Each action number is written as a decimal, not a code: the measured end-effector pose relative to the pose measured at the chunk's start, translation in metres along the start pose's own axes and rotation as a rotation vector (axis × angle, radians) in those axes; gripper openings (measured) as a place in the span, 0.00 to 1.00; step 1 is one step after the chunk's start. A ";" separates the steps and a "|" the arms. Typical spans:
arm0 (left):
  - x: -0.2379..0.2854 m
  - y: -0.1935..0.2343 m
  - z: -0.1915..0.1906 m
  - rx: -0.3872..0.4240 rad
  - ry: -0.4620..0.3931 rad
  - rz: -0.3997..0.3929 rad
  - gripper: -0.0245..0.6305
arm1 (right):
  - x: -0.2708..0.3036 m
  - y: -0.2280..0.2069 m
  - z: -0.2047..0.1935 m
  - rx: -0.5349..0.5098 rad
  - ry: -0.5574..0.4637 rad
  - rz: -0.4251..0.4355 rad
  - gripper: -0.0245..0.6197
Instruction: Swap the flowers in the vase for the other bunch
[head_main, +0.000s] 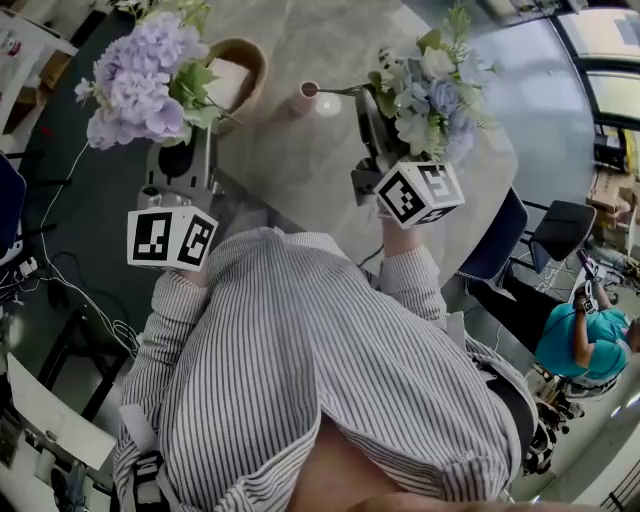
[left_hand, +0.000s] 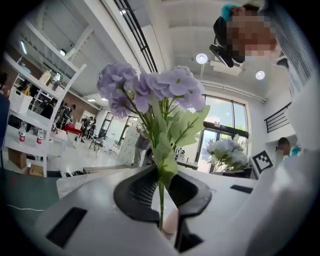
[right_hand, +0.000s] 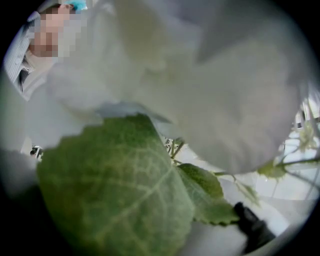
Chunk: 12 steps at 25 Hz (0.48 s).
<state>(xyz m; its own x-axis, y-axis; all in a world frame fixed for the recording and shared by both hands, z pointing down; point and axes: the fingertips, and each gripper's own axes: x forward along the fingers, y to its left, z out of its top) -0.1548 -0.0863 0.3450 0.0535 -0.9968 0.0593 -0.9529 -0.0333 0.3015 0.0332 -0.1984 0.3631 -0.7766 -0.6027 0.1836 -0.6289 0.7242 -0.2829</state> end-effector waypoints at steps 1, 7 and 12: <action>-0.001 0.000 0.001 0.000 -0.001 0.009 0.11 | 0.002 -0.001 0.001 -0.004 0.007 0.001 0.09; 0.006 0.003 -0.007 -0.012 0.020 0.030 0.11 | 0.014 -0.017 -0.008 -0.068 0.064 -0.027 0.09; 0.004 0.003 -0.009 -0.029 0.046 0.022 0.11 | 0.021 -0.009 -0.009 -0.089 0.096 -0.032 0.09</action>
<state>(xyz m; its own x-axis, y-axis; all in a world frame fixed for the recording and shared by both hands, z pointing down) -0.1550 -0.0898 0.3546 0.0469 -0.9929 0.1094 -0.9450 -0.0086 0.3270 0.0217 -0.2146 0.3779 -0.7535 -0.5941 0.2815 -0.6508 0.7347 -0.1915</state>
